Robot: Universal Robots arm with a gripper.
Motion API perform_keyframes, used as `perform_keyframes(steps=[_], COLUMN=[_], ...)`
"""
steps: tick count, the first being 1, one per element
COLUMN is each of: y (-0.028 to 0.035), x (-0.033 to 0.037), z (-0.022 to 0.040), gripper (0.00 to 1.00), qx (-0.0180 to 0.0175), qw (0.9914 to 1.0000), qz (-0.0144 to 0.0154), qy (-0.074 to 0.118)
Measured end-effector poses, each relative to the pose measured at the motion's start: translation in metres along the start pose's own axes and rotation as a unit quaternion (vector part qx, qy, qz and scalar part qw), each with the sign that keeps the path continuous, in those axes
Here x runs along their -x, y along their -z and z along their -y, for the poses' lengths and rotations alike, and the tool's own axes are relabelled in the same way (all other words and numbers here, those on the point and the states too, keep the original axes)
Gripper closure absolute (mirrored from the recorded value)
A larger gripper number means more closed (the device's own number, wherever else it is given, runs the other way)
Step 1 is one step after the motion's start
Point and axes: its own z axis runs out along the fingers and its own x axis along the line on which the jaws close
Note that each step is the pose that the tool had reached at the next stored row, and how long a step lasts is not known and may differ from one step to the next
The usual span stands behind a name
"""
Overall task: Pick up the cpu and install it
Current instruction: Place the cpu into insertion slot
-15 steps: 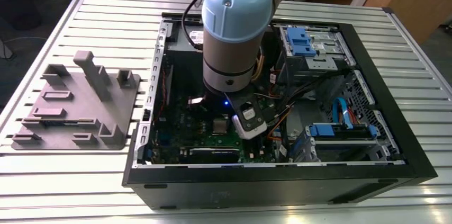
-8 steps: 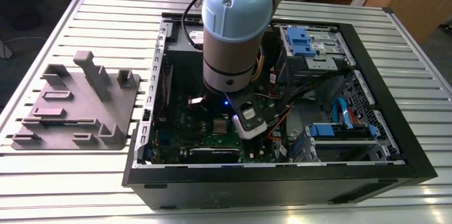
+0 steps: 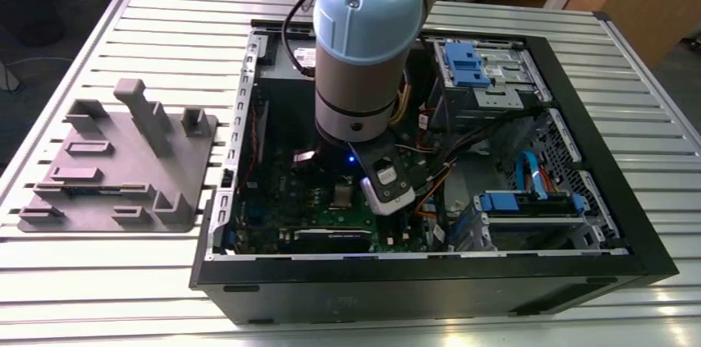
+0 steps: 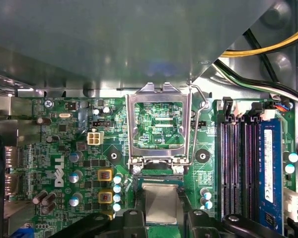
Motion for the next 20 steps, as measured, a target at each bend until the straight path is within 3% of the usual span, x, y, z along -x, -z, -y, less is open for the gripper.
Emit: perform_keyframes(steps=[9, 12, 13, 20], y=[0.0001, -0.0001, -0.0001, 0.0019], x=[0.0, 0.0, 0.0, 0.0], z=[0.0, 0.0, 0.0, 0.0], gripper=[0.65, 0.64, 0.58, 0.58], qx=[0.0, 0.0002, 0.0002, 0.0], qw=[1.0, 1.0, 1.0, 1.0], qz=[-0.0001, 0.0001, 0.0, -0.0002], qy=[0.003, 0.003, 0.003, 0.003])
